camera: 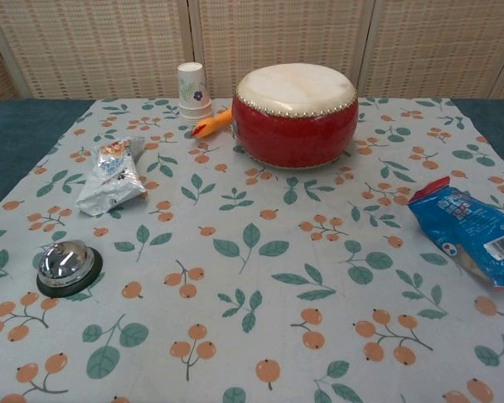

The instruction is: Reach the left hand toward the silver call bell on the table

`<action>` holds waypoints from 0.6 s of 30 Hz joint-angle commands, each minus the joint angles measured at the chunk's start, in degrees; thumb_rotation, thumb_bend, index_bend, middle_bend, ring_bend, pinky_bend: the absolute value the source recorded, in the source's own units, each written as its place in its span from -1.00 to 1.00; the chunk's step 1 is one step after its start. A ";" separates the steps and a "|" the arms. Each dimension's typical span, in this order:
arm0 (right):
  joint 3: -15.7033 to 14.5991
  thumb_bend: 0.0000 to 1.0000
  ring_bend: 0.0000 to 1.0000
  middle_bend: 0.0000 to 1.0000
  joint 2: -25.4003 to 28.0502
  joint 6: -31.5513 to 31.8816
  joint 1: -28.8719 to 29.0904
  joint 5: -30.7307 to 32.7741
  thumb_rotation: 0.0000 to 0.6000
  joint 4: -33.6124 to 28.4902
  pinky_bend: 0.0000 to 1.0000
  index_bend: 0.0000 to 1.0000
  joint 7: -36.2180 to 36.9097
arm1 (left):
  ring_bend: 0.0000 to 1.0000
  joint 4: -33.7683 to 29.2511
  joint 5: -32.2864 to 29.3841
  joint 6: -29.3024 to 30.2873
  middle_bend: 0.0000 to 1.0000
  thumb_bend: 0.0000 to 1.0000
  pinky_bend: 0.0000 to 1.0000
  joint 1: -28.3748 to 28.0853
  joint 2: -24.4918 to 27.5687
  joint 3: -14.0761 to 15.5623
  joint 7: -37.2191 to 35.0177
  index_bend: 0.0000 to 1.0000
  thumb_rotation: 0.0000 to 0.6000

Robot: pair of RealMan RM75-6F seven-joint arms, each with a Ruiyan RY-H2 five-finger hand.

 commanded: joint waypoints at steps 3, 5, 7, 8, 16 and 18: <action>0.17 -0.14 -1.00 -1.00 0.00 -1.20 0.55 0.81 1.00 -0.29 -0.80 -1.00 -0.52 | -1.00 -0.06 -0.08 -0.20 -1.00 1.00 -0.71 -0.02 0.04 -0.04 -0.06 -1.00 1.00; 0.04 -0.14 -1.00 -1.00 0.11 -1.75 0.71 1.01 1.00 -0.49 -0.80 -1.00 -0.63 | -1.00 -0.11 -0.09 -0.37 -1.00 1.00 -0.71 -0.08 0.02 -0.04 -0.23 -1.00 1.00; -0.09 -0.14 -1.00 -1.00 0.16 -1.96 0.76 0.92 1.00 -0.60 -0.80 -1.00 -0.65 | -1.00 -0.11 0.07 -0.65 -1.00 1.00 -0.71 -0.26 0.00 0.05 -0.62 -1.00 1.00; -0.27 -0.14 -1.00 -1.00 0.07 -1.82 0.59 0.79 1.00 -0.51 -0.80 -1.00 -0.74 | -1.00 0.01 0.22 -0.86 -1.00 1.00 -0.71 -0.44 -0.11 0.11 -0.89 -1.00 1.00; -0.95 -0.14 -1.00 -1.00 -0.89 -1.27 -0.09 0.67 1.00 -0.32 -0.80 -1.00 -2.14 | -1.00 1.45 4.49 -3.55 -1.00 1.00 -0.78 -3.38 -3.07 2.01 -3.58 -1.00 1.00; -1.10 -0.14 -1.00 -1.00 -0.86 -1.12 -0.20 0.30 1.00 -0.16 -0.80 -1.00 -1.92 | -1.00 2.59 5.67 -3.60 -1.00 1.00 -0.80 -4.33 -5.28 1.97 -4.39 -1.00 1.00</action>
